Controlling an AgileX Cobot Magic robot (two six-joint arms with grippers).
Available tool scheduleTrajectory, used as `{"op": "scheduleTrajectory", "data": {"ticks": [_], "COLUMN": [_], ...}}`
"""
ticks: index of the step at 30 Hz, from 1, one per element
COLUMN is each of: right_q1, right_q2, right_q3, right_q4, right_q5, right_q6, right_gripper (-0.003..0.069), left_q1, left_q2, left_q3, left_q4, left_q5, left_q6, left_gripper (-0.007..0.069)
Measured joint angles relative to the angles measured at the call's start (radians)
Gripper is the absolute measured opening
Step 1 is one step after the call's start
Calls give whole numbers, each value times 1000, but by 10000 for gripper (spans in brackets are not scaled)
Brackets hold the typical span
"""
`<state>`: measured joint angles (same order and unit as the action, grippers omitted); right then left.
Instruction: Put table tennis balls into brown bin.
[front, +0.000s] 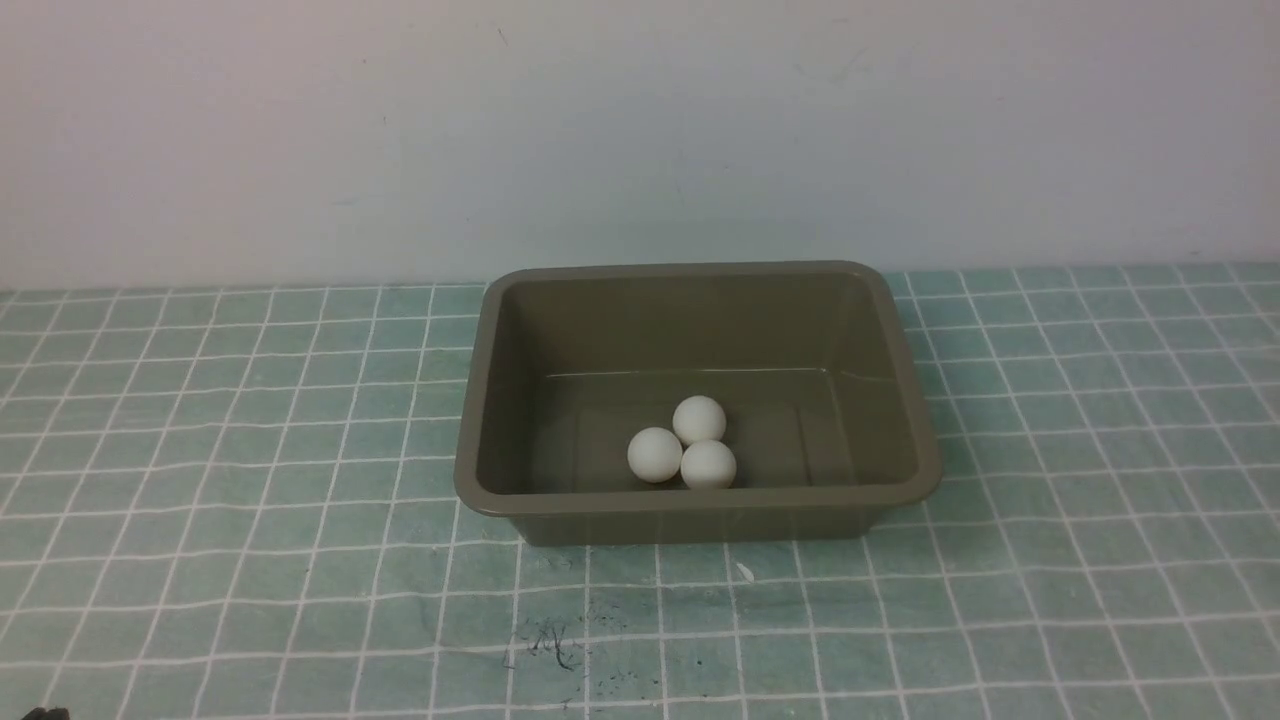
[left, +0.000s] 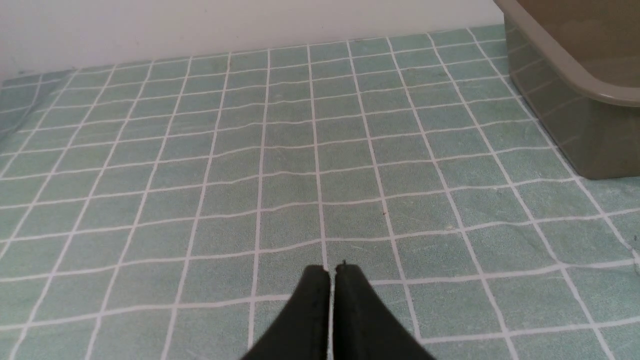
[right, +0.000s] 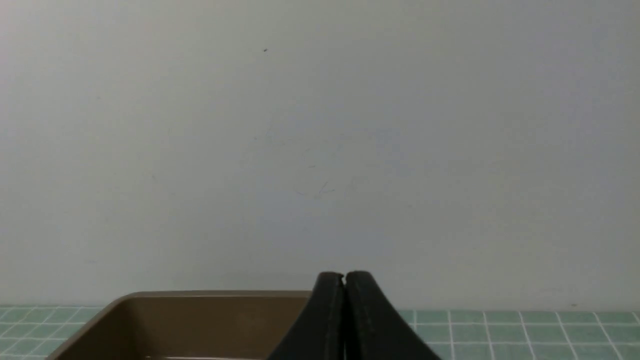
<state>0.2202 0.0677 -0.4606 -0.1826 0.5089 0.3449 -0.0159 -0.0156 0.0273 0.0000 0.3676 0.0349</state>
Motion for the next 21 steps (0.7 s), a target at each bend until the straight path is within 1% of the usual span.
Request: {"op": "scheduleTrajectory", "data": {"ticks": [1, 4, 5, 7, 8, 9, 12, 15, 21], "right_q1": [-47, -133, -138, -186, -197, -208, -226, -230, -230], "right_q2": [-11, -21, -23, -49, -58, -70, -76, -80, -80], "right_q3": [56, 176, 195, 321, 340, 403, 469, 477, 477], "right_q4": [6, 11, 10, 9, 8, 6, 4, 3, 3], "right_q5": [-12, -30, -31, -39, -39, -41, -57, -101, -105], "right_q6": [-4, -14, -14, -17, -17, -17, -17, -18, -19], "right_gripper": [-15, -15, -15, -15, -15, -15, -15, -15, -15], "left_q1": [0, 0, 0, 0, 0, 0, 0, 0, 0], "left_q2": [0, 0, 0, 0, 0, 0, 0, 0, 0], "left_q3": [0, 0, 0, 0, 0, 0, 0, 0, 0], "left_q4": [0, 0, 0, 0, 0, 0, 0, 0, 0], "left_q5": [0, 0, 0, 0, 0, 0, 3, 3, 3], "left_q6": [0, 0, 0, 0, 0, 0, 0, 0, 0], "left_gripper": [-4, -4, -4, -4, -4, -4, -4, -4, -4]}}
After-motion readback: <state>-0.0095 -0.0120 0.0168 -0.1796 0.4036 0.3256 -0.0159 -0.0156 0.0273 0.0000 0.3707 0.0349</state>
